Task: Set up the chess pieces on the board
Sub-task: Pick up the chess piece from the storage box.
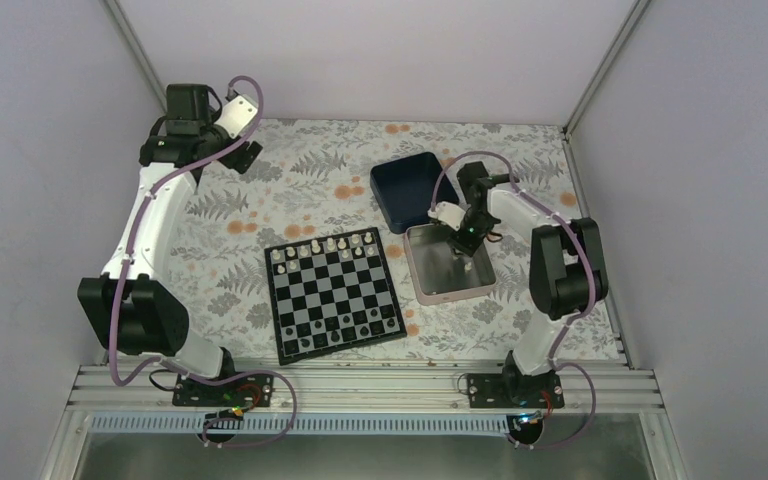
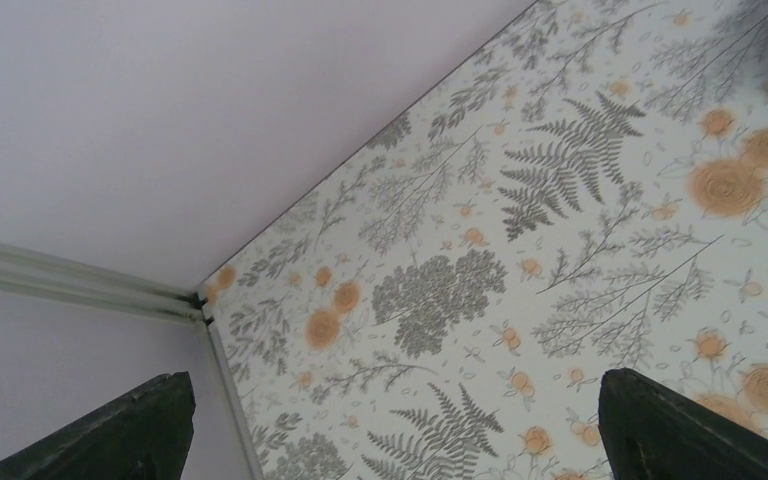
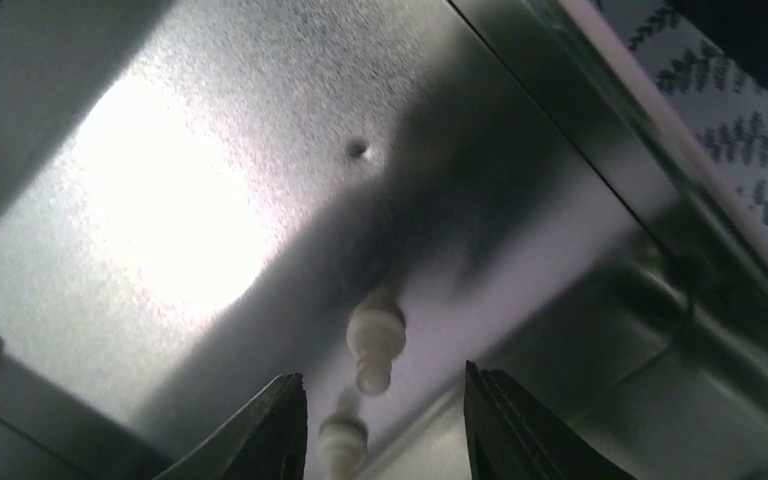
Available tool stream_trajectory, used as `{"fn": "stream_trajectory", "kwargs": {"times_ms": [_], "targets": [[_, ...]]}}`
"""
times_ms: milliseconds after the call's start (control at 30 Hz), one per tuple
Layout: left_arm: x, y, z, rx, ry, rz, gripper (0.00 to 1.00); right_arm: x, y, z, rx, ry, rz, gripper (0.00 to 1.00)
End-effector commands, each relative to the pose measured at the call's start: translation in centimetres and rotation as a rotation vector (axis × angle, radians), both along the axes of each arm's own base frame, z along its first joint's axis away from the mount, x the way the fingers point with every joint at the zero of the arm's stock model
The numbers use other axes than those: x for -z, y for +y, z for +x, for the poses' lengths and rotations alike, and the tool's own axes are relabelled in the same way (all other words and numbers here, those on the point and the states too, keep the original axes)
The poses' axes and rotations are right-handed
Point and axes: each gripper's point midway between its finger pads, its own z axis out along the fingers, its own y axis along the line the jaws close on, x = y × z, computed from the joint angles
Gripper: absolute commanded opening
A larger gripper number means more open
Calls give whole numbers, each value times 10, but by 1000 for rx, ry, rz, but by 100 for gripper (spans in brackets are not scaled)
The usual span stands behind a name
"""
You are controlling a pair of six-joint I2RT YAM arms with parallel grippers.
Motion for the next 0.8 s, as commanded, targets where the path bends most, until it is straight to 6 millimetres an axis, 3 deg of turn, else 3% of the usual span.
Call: {"fn": "stream_trajectory", "kwargs": {"times_ms": [0,133,500,767], "targets": [[-7,-12,2,25,-26,-77,100,15,9,-1,3,19,-2,40],[-12,-12,-1,26,-34,-85,100,21,11,-4,0,36,-1,37],[-13,-11,-4,26,-30,-83,100,27,10,-11,8,56,-16,18],[-14,-12,-5,32,-29,-85,100,16,9,-9,9,23,-41,8]]}}
